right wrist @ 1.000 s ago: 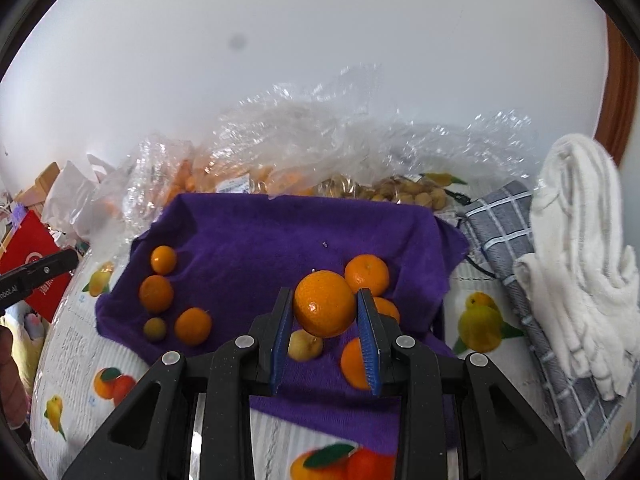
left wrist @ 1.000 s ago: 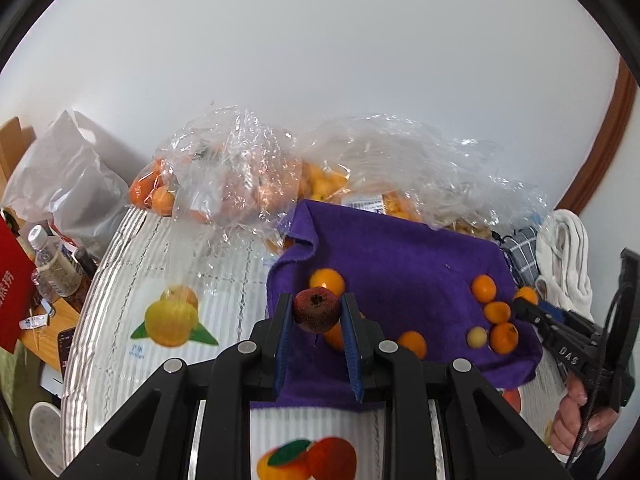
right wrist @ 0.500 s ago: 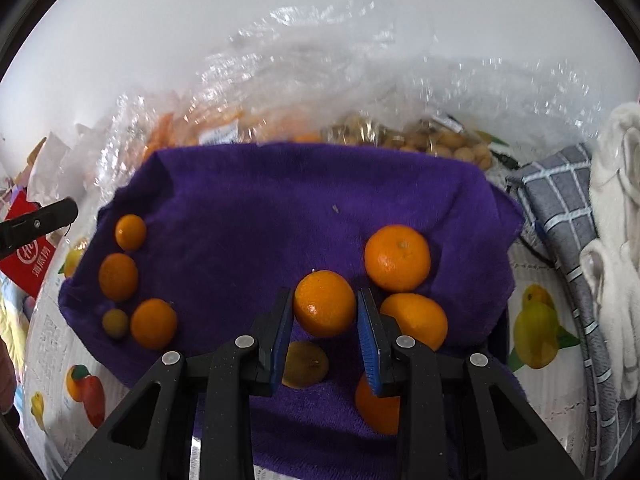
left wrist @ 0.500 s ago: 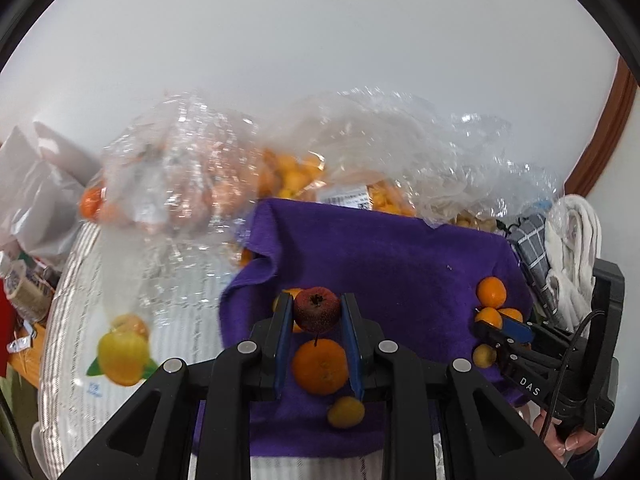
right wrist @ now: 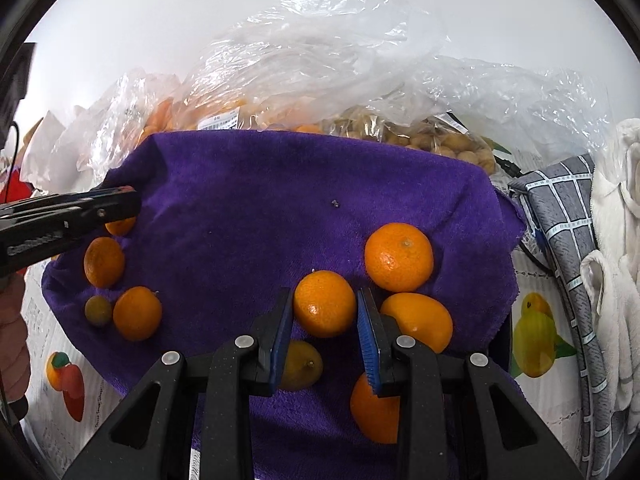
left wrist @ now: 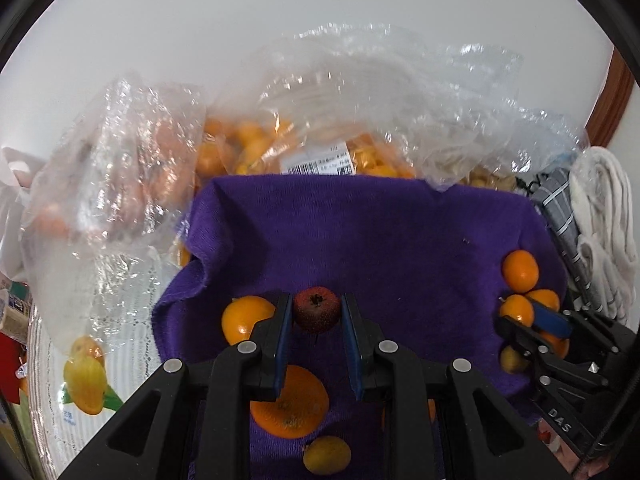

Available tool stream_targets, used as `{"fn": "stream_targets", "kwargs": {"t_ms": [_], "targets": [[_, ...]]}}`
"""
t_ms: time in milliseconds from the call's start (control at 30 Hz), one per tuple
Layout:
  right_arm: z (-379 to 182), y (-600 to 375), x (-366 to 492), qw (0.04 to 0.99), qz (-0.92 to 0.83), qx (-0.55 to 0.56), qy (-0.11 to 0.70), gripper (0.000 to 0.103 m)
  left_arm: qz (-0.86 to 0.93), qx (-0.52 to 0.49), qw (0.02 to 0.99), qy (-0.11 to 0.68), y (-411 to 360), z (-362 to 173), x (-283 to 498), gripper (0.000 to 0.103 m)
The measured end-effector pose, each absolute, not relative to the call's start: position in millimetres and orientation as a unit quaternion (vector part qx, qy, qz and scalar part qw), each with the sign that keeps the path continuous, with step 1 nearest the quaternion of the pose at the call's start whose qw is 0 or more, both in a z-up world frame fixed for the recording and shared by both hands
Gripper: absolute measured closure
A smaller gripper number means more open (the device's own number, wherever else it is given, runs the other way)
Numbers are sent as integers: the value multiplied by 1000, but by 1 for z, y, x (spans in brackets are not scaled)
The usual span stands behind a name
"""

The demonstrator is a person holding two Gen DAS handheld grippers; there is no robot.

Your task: Organize fruits

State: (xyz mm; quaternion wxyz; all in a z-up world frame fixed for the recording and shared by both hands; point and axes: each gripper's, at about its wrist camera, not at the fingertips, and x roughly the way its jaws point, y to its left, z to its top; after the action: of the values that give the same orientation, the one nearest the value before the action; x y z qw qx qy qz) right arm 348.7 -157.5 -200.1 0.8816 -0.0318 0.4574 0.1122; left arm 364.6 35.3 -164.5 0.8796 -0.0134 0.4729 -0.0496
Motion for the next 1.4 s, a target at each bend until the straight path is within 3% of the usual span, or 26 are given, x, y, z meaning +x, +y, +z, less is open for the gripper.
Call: {"fn": "stream_targets", "kwargs": {"t_ms": [567, 633, 900, 1267, 1400], "targets": [[-173, -165, 332, 888, 104, -26, 448, 47, -57, 0, 869, 491, 12, -187, 362, 79], [-166, -168, 327, 890, 95, -26, 445, 47, -62, -9, 869, 490, 13, -180, 355, 76], [-128, -199, 287, 892, 64, 17, 447, 42, -57, -10, 886, 460, 19, -134, 292, 45], [-87, -232, 193, 901, 45, 33, 430, 41, -37, -22, 910, 413, 31, -78, 180, 39], [-74, -236, 155, 911, 43, 19, 409, 18, -25, -21, 920, 391, 29, -64, 143, 28]]}}
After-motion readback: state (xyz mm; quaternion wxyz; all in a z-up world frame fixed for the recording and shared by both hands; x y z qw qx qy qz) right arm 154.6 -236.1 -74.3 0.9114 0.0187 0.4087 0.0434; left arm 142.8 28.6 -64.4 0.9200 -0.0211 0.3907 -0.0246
